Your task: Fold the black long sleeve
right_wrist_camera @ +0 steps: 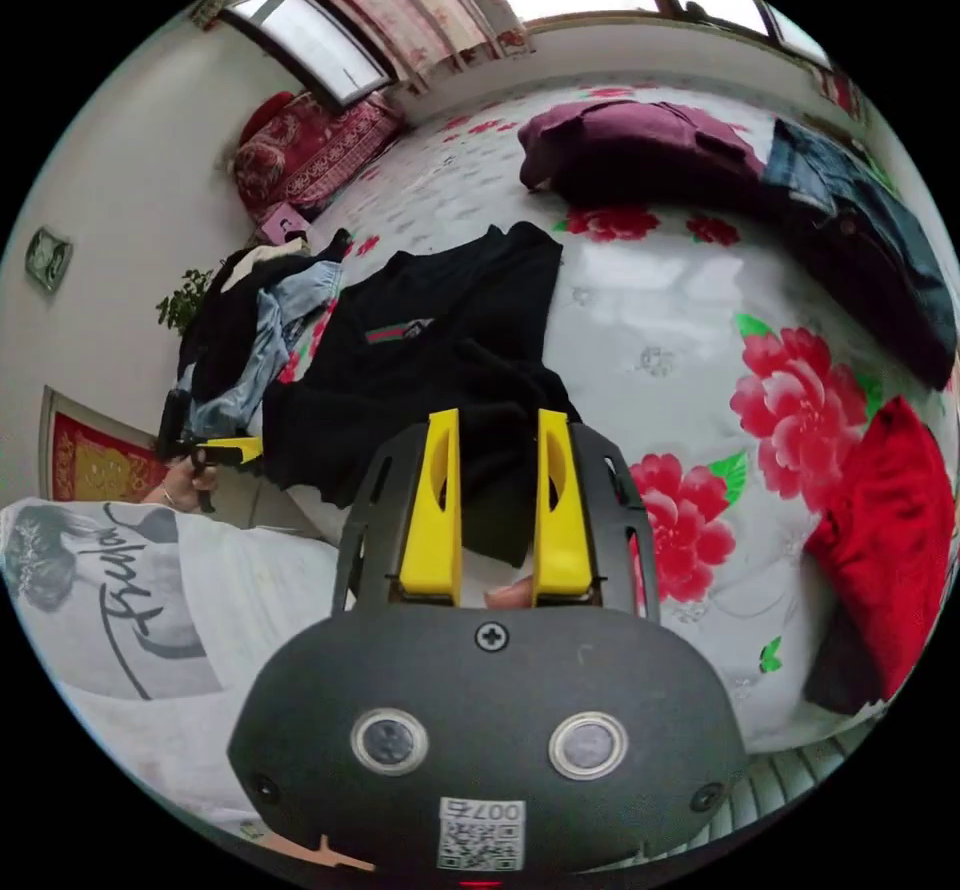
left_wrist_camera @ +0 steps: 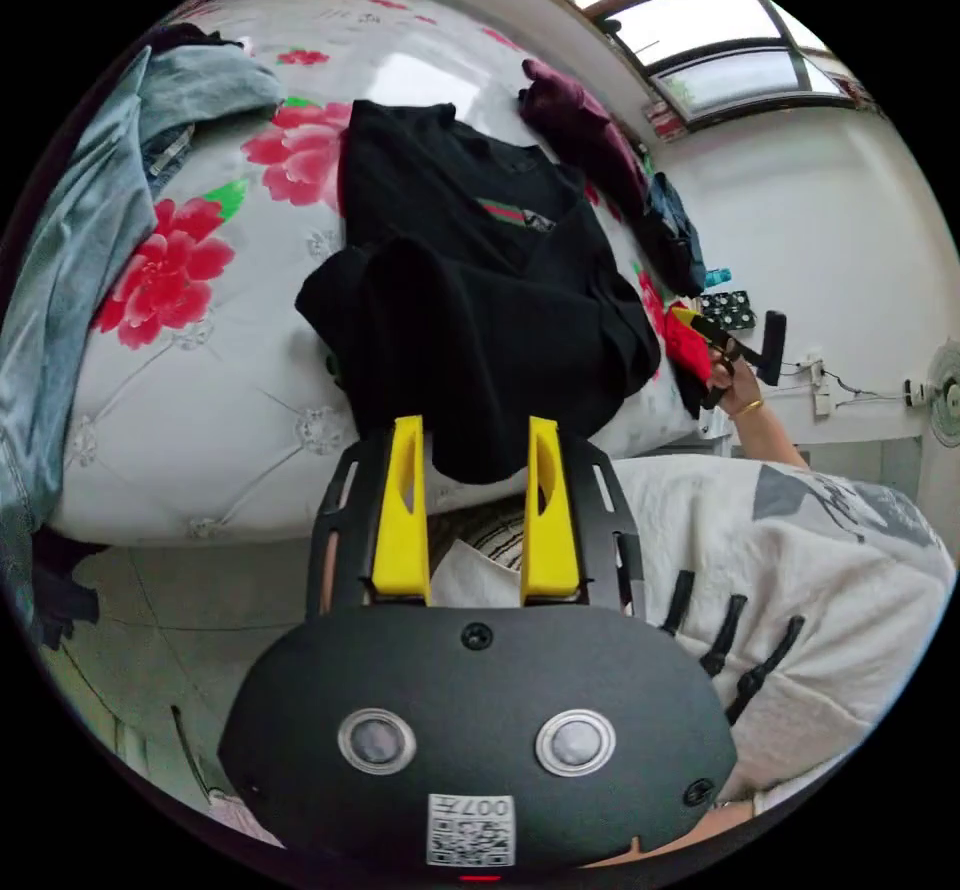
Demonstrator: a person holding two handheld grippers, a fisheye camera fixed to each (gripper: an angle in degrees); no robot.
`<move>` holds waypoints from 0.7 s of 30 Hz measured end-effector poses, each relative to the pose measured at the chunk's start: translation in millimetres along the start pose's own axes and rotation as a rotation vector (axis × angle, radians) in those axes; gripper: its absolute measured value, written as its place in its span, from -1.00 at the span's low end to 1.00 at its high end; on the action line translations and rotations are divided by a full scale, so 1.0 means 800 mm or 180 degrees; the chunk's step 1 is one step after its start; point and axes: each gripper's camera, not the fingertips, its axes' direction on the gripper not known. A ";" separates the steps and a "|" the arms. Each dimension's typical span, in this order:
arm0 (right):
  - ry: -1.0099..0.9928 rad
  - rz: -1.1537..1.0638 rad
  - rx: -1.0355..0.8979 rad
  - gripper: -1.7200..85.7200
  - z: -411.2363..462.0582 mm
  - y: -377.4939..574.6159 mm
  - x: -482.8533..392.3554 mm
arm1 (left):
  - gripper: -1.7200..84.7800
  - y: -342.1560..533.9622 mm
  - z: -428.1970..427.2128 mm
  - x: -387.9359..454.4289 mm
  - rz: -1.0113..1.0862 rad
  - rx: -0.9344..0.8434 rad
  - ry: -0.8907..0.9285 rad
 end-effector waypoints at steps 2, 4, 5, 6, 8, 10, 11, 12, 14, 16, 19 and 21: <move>0.0117 -0.0121 -0.0092 -0.81 0.028 -0.025 -0.021 | -0.78 -0.019 0.017 0.000 -0.0127 -0.0208 -0.0043; 0.0288 -0.0187 -0.0336 -0.84 0.076 -0.052 -0.038 | -0.86 -0.033 0.023 0.005 -0.0136 -0.0379 -0.0125; 0.0327 -0.0192 -0.0409 -0.85 0.089 -0.056 -0.042 | -0.90 -0.040 0.018 0.013 -0.0026 -0.0427 -0.0059; 0.0370 -0.0190 -0.0559 -0.88 0.112 -0.063 -0.047 | -0.92 -0.045 0.010 0.020 0.0058 -0.0462 0.0021; 0.0417 -0.0189 -0.0664 -0.92 0.129 -0.065 -0.053 | -0.93 -0.053 -0.007 0.025 0.0159 -0.0525 0.0482; 0.0229 -0.0197 -0.0393 -0.94 0.108 -0.064 -0.058 | -0.93 -0.062 -0.029 0.027 0.0255 -0.0446 0.1023; 0.0112 -0.0191 -0.0317 -0.95 0.099 -0.064 -0.056 | -0.93 -0.068 -0.047 0.027 0.0354 -0.0304 0.1248; -0.0125 -0.0141 -0.0167 -0.95 0.080 -0.066 -0.050 | -0.93 -0.076 -0.063 0.025 0.0398 -0.0101 0.1403; -0.0404 -0.0011 0.0091 -0.96 0.052 -0.070 -0.037 | -0.93 -0.095 -0.078 0.011 0.0250 0.0244 0.1684; -0.0619 0.0264 0.0314 -0.96 0.031 -0.081 -0.016 | -0.91 -0.116 -0.083 -0.013 -0.0141 0.0707 0.1905; -0.0525 0.0765 0.0586 -0.94 0.027 -0.087 0.013 | -0.85 -0.144 -0.062 -0.050 -0.0955 0.1210 0.1866; -0.0570 0.0939 0.0490 -0.92 0.036 -0.086 0.027 | -0.82 -0.155 -0.043 -0.056 -0.1258 0.1163 0.1371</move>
